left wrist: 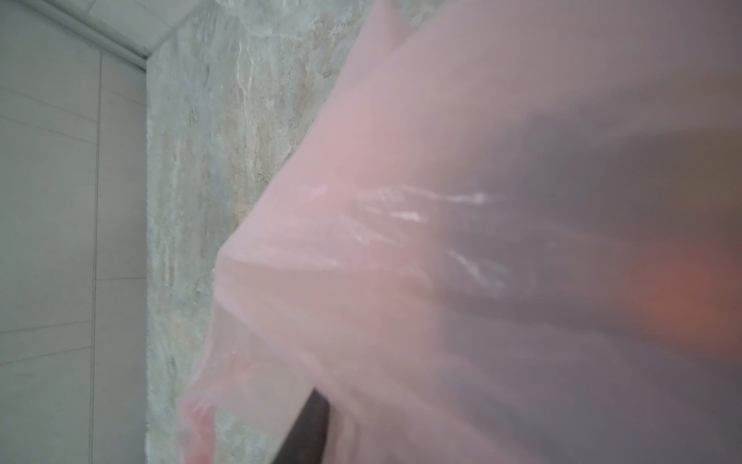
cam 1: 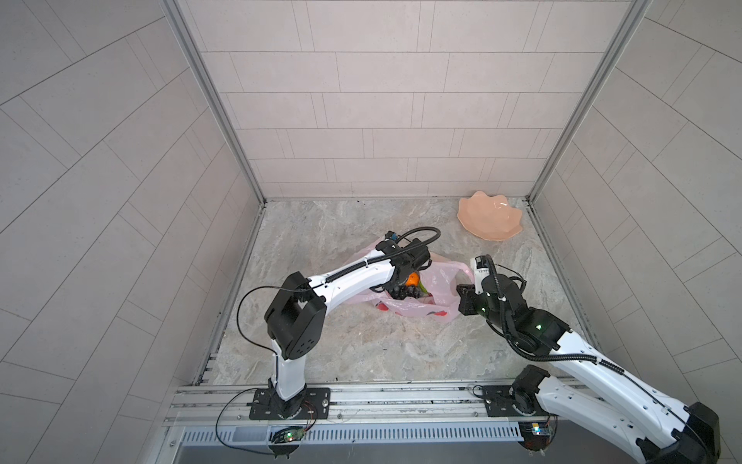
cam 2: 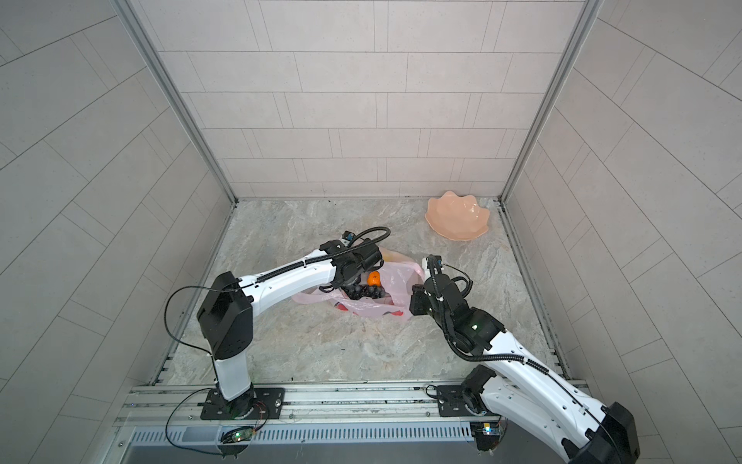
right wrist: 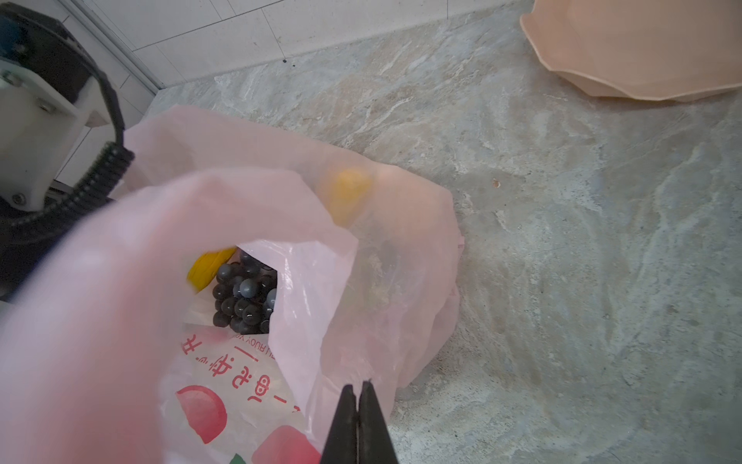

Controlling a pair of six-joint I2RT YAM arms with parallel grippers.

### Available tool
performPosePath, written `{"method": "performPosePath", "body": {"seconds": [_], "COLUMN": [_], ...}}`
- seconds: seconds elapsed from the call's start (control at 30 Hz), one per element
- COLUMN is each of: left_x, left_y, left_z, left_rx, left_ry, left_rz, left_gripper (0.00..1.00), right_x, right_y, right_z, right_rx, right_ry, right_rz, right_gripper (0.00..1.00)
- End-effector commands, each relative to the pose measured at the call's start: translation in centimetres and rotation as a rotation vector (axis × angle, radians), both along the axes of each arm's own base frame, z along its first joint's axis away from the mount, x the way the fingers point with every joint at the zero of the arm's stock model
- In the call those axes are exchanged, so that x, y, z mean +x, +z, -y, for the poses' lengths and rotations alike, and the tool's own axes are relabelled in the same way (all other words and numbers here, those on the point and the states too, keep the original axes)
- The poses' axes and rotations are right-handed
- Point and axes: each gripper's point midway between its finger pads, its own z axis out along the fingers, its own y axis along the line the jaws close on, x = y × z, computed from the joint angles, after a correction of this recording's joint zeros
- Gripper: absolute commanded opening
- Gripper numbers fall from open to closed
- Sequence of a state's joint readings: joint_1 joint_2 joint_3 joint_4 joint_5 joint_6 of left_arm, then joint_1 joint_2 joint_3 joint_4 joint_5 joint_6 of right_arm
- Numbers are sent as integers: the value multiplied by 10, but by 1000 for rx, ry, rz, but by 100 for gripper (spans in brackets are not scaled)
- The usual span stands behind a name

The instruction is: Take the fake fruits out of the plastic bag

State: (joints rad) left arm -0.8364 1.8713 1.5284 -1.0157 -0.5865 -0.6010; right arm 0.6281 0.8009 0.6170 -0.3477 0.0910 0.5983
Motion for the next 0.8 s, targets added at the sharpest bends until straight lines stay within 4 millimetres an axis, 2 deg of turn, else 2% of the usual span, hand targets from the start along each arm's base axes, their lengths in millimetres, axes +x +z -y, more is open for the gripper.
{"method": "performPosePath", "body": {"seconds": [0.0,0.07,0.17,0.3,0.43,0.5,0.57,0.6,0.73,0.77], "left_x": [1,2,5,6,0,-5,-10,-13,-21,-23], "left_y": [4,7,19,44,51,43,35,30,21,20], "left_z": [-1,-3,-8,-31,-50,-64,-71,-72,-62,-58], "left_rx": [-109,-241,-535,-808,-931,-997,-1032,-1028,-1030,-1030], "left_ry": [-10,-1,22,55,76,115,123,116,41,16], "left_rz": [13,23,59,171,228,252,252,242,185,177], "left_gripper": [11,5,1,0,0,0,0,0,0,0], "right_x": [4,8,17,36,50,55,53,53,51,56], "right_y": [4,5,11,13,-6,-23,-52,-60,-74,-61], "right_z": [16,20,21,24,19,14,15,12,9,6], "right_rx": [-49,-43,-12,70,143,143,127,124,92,90], "right_ry": [-59,-72,-83,-108,-115,-115,-124,-117,-97,-87], "right_rz": [26,29,34,19,-44,-86,-157,-182,-245,-225], "right_gripper": [1,1,2,1,0,0,0,0,0,3]}}
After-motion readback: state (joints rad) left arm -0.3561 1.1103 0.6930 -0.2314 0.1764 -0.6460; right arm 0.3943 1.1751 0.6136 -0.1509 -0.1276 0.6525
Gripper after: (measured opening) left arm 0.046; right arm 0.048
